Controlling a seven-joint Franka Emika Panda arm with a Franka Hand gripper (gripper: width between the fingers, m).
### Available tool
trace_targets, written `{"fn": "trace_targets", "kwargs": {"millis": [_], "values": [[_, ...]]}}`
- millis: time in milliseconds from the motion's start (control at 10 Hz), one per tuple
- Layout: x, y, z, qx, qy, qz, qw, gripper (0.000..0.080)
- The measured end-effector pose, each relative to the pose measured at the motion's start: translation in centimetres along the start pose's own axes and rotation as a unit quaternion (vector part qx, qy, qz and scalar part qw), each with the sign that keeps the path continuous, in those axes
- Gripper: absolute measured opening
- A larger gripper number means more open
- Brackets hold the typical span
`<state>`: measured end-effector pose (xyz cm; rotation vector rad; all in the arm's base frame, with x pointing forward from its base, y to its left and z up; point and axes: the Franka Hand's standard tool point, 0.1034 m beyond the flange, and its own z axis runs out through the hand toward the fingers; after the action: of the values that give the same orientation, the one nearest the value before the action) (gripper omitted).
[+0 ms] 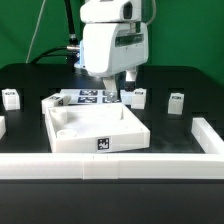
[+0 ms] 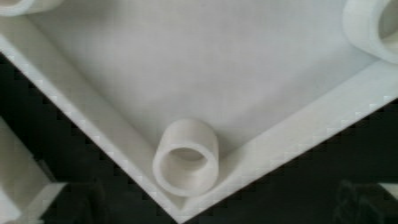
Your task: Assemble one leg
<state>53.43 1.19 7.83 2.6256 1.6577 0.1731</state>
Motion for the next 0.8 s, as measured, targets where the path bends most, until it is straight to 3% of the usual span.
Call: {"fn": "trace_targets", "kwargs": {"millis": [500, 800], "values": [[0.0, 0.0, 0.1, 0.001, 0.000, 0.000, 1.000, 0.0650], [0.2, -1.8, 0.7, 0.001, -0.027, -0.111, 0.994, 0.0650]]}}
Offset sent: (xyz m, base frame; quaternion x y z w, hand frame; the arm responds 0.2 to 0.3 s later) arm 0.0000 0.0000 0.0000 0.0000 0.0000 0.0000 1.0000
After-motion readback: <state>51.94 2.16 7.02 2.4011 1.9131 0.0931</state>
